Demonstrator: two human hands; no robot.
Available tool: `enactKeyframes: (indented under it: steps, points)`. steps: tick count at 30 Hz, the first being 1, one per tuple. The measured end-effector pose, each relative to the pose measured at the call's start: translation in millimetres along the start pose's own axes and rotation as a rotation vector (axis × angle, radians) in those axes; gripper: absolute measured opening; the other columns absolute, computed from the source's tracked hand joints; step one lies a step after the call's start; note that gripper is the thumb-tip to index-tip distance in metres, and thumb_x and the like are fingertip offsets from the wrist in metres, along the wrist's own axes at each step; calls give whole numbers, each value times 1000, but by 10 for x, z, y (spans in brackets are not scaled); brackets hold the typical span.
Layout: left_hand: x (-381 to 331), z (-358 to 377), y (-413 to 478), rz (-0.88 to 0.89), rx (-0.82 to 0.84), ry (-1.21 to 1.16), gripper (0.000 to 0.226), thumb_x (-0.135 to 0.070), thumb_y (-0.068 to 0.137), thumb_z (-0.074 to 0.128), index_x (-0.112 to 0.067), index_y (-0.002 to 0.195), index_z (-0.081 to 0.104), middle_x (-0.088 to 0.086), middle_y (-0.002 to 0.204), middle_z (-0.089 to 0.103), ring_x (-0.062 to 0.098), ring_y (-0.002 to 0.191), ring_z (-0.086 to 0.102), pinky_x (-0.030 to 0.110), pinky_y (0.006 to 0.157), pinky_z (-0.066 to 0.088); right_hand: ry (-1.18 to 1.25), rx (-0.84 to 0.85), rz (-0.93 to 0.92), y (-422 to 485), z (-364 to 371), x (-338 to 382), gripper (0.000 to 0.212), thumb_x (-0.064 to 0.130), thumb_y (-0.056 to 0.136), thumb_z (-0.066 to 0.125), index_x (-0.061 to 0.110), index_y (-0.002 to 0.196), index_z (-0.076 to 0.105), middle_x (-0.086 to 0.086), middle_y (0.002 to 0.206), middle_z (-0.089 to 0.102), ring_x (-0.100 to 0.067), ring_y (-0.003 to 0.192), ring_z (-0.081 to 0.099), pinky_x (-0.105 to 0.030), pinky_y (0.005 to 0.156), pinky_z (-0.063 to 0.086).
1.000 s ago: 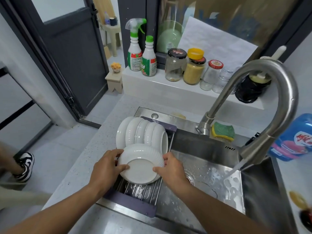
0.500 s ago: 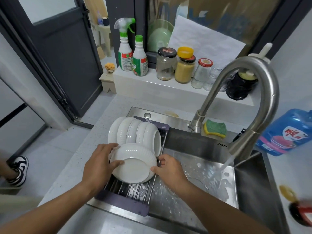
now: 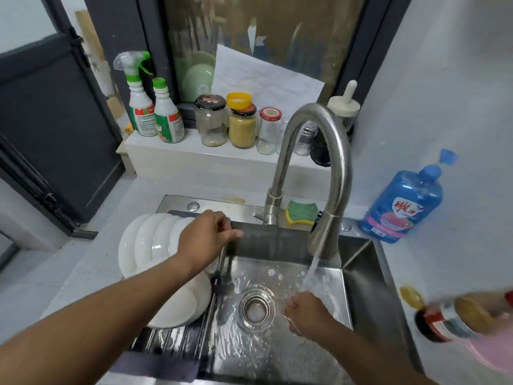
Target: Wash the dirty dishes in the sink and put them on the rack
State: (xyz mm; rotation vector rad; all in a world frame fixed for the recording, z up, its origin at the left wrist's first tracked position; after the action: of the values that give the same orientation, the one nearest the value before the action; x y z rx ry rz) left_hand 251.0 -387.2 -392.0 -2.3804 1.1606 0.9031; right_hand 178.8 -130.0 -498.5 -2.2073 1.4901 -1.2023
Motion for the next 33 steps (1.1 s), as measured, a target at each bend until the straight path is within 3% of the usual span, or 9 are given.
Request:
enactKeyframes:
  steps: [3, 6, 10, 13, 18, 25, 30, 33]
  points:
    - [-252, 179, 274, 9, 24, 67, 42, -58, 78, 78, -22, 69, 60, -9, 66, 64, 9, 67, 61, 29, 58, 38, -7, 11, 54, -2, -101, -218, 26, 22, 97, 56, 25, 72, 57, -3, 82, 64, -20, 77, 61, -32, 81, 56]
    - [-375, 308, 434, 8, 25, 129, 43, -61, 78, 77, -21, 71, 61, -9, 67, 65, 9, 67, 61, 29, 59, 38, 14, 4, 49, 25, -195, -307, 28, 21, 97, 55, 26, 70, 57, -2, 82, 63, -19, 77, 60, -32, 80, 56]
    - [-399, 393, 601, 3, 27, 212, 41, -57, 80, 77, -21, 72, 61, -9, 67, 63, 13, 67, 60, 30, 59, 36, 93, -14, 14, 118, -252, -360, 34, 10, 95, 54, 22, 63, 55, 0, 70, 57, -16, 63, 54, -29, 63, 46]
    - [-367, 393, 679, 16, 20, 255, 41, -59, 78, 78, -22, 70, 62, -11, 67, 62, 7, 64, 55, 29, 57, 33, 271, -37, 32, 200, -256, -385, 36, -1, 90, 47, 15, 58, 51, -4, 61, 50, -14, 50, 46, -30, 55, 38]
    - [-373, 390, 739, 32, 17, 287, 42, -62, 73, 79, -24, 68, 64, -11, 66, 63, 8, 66, 58, 29, 57, 35, 406, -20, 4, 298, -251, -375, 42, -15, 96, 41, 12, 63, 42, -2, 50, 39, -11, 39, 35, -16, 37, 25]
    - [-412, 355, 830, 5, -7, 278, 42, -63, 72, 79, -24, 71, 64, -9, 66, 64, 11, 68, 60, 28, 55, 32, 536, -28, 118, 387, -211, -481, 44, -9, 87, 42, 19, 53, 44, -7, 60, 37, -10, 43, 34, -24, 46, 23]
    - [-437, 359, 848, -21, -5, 271, 43, -64, 71, 80, -25, 70, 63, -12, 64, 62, 15, 70, 61, 30, 56, 33, 502, -43, 91, 362, -248, -473, 40, -2, 80, 44, 22, 48, 46, -6, 60, 42, -17, 56, 40, -34, 56, 28]
    - [-409, 387, 807, -24, -24, 236, 41, -61, 76, 78, -24, 70, 61, -12, 66, 63, 13, 70, 61, 30, 56, 32, 502, -40, 81, 368, -223, -478, 46, -3, 82, 46, 21, 43, 43, -3, 57, 43, -18, 57, 42, -34, 58, 31]
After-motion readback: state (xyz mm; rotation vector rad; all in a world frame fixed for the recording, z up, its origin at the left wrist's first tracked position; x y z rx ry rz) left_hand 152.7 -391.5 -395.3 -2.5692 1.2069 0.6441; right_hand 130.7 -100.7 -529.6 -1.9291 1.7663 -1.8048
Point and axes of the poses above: each hand's wrist, its own y-axis towards the middle knuckle, its own z-axis out of the palm, x = y × z, the point moved 3 cm from there along y, towards the middle knuckle
